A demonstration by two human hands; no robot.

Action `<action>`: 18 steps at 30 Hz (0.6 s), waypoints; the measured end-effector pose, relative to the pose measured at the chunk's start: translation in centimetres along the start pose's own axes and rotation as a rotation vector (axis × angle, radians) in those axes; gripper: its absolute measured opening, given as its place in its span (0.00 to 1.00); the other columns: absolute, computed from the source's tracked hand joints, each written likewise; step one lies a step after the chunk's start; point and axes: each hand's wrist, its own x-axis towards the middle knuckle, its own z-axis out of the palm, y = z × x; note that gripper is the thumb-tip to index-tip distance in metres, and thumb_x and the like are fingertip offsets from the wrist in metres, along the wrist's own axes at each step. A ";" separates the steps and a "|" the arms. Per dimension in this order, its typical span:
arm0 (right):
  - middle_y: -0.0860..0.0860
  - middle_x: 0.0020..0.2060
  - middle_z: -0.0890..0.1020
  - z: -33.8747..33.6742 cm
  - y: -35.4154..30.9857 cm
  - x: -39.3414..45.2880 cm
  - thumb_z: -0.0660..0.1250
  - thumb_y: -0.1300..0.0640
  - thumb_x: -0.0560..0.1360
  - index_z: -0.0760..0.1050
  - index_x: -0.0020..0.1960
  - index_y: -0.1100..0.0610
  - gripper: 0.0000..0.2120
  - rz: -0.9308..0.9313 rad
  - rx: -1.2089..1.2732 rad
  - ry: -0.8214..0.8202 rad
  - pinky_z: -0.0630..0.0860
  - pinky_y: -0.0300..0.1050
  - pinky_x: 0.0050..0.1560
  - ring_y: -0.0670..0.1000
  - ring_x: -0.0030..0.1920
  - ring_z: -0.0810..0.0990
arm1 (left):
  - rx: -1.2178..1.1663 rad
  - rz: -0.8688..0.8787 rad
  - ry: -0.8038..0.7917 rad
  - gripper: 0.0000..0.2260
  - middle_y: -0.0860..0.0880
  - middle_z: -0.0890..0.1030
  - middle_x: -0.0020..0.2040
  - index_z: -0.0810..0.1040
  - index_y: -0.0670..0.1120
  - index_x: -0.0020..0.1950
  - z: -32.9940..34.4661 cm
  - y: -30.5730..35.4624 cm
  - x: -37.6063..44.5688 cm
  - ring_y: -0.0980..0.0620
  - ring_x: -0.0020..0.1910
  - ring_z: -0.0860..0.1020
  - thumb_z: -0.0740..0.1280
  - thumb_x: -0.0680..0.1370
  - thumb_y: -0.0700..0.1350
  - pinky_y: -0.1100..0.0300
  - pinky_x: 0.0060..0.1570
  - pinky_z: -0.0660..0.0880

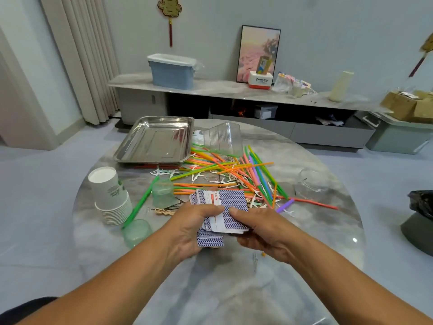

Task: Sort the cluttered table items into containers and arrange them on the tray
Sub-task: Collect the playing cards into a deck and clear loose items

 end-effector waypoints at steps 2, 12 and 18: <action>0.54 0.45 0.88 -0.3 0.1 0.2 0.74 0.52 0.76 0.83 0.54 0.58 0.11 -0.015 0.016 0.017 0.80 0.38 0.34 0.47 0.37 0.83 | 0.008 0.049 0.034 0.13 0.36 0.86 0.47 0.81 0.41 0.58 0.0 -0.4 0.2 0.39 0.39 0.86 0.67 0.77 0.30 0.49 0.31 0.81; 0.58 0.47 0.87 -0.1 0.6 0.7 0.65 0.53 0.83 0.79 0.58 0.59 0.11 -0.101 0.165 0.155 0.84 0.47 0.37 0.58 0.44 0.88 | -0.039 0.188 0.185 0.21 0.41 0.86 0.50 0.81 0.51 0.62 -0.5 -1.2 0.7 0.42 0.37 0.86 0.67 0.76 0.29 0.49 0.30 0.82; 0.49 0.29 0.76 -0.5 0.8 0.5 0.61 0.54 0.83 0.73 0.37 0.57 0.17 -0.557 -0.435 0.493 0.79 0.50 0.37 0.50 0.34 0.74 | -0.014 0.254 0.231 0.23 0.42 0.86 0.53 0.80 0.52 0.64 -0.8 -1.1 0.6 0.43 0.41 0.86 0.69 0.76 0.30 0.47 0.32 0.82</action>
